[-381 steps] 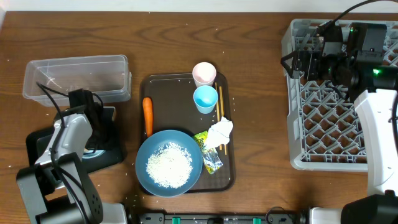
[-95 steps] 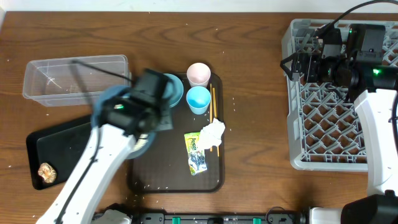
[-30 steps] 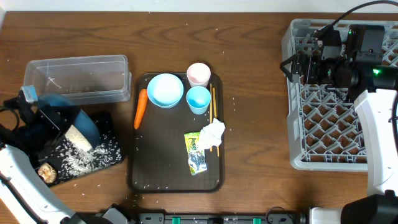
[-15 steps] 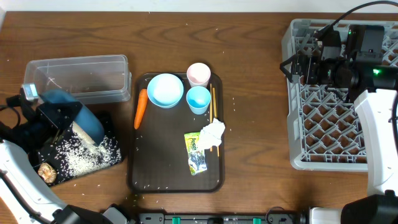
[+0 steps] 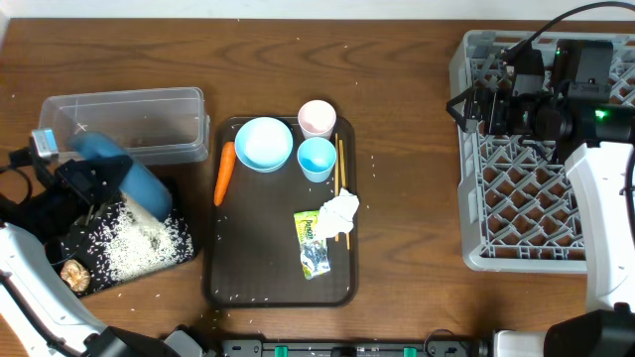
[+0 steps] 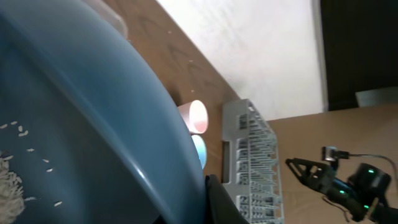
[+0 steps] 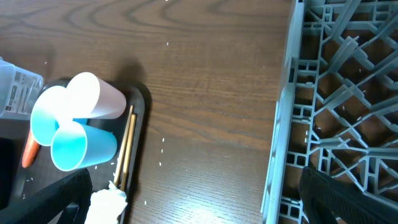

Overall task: Sort waste into correct bins and load items into the dishwasher rack
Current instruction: 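Tip the plate with the left gripper, dumping rice onto the black tray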

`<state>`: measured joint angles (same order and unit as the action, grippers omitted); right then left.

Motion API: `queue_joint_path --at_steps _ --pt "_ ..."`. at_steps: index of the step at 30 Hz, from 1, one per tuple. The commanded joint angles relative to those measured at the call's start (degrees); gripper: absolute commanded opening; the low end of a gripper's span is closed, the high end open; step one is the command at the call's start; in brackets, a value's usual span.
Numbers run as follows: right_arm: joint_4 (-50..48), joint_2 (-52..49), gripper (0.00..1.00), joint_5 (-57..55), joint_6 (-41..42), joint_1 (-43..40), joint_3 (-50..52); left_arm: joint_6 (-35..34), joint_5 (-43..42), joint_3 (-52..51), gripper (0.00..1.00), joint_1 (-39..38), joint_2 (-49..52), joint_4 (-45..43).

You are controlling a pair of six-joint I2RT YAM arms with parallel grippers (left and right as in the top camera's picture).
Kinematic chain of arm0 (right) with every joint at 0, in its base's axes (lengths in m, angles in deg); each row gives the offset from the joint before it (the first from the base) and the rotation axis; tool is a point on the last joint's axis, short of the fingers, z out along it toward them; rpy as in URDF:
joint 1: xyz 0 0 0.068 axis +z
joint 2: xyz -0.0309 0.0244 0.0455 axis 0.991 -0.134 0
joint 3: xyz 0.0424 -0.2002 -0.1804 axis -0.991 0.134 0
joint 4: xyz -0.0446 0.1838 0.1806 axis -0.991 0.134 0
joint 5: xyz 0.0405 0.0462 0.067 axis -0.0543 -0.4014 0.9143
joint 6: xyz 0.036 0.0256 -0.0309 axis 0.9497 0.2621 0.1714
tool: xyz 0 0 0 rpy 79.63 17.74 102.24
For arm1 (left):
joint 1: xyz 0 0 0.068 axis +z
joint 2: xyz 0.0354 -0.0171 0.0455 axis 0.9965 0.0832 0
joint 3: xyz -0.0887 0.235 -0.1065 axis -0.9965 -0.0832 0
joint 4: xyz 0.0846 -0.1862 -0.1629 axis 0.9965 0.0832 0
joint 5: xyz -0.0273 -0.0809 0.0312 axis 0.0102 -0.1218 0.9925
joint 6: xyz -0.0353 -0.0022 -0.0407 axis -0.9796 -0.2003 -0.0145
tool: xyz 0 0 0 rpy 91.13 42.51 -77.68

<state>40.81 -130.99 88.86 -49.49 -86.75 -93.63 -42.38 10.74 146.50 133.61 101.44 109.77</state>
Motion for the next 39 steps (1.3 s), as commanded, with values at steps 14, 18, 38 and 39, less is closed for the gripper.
queue_joint_path --at_steps 14,18,38,39 --pt "0.74 -0.04 0.99 0.11 -0.24 0.42 -1.05 1.4 -8.15 -0.37 0.06 0.35 0.22 0.46" --pt "0.96 -0.04 0.99 0.11 -0.24 0.42 -1.05 1.9 -7.93 -0.37 0.06 1.88 0.22 1.46" --pt "1.29 -0.04 0.99 0.55 0.66 0.42 -1.05 7.58 -3.61 -0.35 0.06 10.51 0.2 6.56" --pt "1.31 -0.04 0.99 0.55 0.66 0.42 -1.05 7.58 -3.17 -0.35 0.06 11.02 0.2 6.6"
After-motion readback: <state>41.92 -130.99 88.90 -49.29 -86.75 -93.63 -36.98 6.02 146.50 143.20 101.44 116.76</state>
